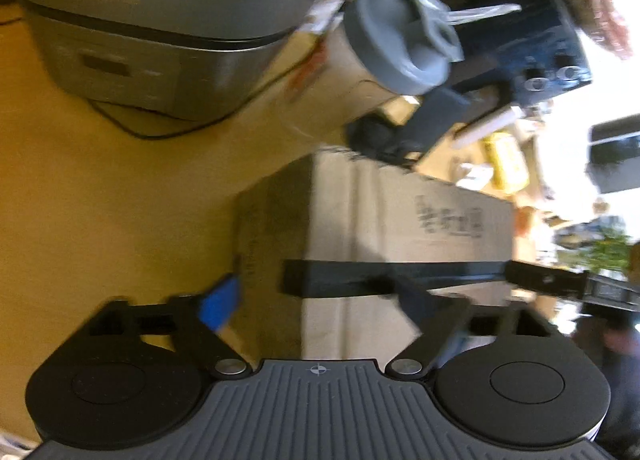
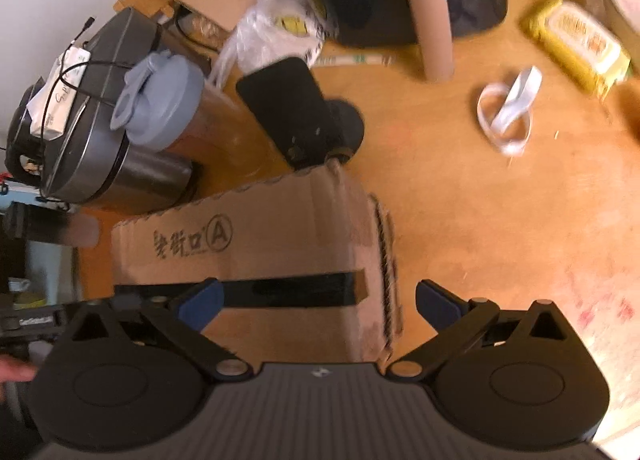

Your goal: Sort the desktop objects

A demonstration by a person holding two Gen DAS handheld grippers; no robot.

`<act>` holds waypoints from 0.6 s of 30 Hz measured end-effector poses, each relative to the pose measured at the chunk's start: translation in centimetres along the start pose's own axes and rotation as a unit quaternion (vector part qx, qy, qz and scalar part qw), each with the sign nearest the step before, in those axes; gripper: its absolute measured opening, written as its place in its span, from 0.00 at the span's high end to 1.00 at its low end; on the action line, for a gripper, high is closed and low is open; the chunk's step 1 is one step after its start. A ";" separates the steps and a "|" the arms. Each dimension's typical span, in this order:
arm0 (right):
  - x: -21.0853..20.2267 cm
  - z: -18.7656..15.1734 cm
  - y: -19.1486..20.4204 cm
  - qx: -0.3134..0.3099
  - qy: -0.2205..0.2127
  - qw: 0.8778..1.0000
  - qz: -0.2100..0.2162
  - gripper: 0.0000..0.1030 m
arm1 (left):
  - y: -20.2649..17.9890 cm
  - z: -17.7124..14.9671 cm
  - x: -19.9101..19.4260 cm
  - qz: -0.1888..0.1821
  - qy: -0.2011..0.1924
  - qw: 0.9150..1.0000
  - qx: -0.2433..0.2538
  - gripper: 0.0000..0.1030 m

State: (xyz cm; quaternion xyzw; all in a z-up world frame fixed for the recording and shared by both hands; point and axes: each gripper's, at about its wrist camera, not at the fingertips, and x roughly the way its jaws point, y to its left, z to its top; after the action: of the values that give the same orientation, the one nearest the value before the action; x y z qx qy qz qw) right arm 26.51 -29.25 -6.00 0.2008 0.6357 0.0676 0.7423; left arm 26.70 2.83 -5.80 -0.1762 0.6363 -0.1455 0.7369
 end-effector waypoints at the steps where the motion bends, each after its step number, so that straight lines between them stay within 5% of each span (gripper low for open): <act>1: -0.1 0.0 0.0 -0.004 -0.004 1.000 0.003 0.00 | 0.0 -0.1 -0.2 0.003 -0.012 1.000 0.005 0.06; 18: -1.2 -1.1 -0.8 0.019 -0.005 0.999 0.035 0.00 | -0.8 -1.4 -2.7 0.032 -0.061 0.998 0.001 0.00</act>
State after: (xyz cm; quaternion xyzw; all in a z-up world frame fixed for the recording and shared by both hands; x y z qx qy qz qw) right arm 25.08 -30.15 -5.37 0.2371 0.6254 0.0808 0.7390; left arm 24.90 3.22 -3.24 -0.1642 0.5950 -0.1115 0.7789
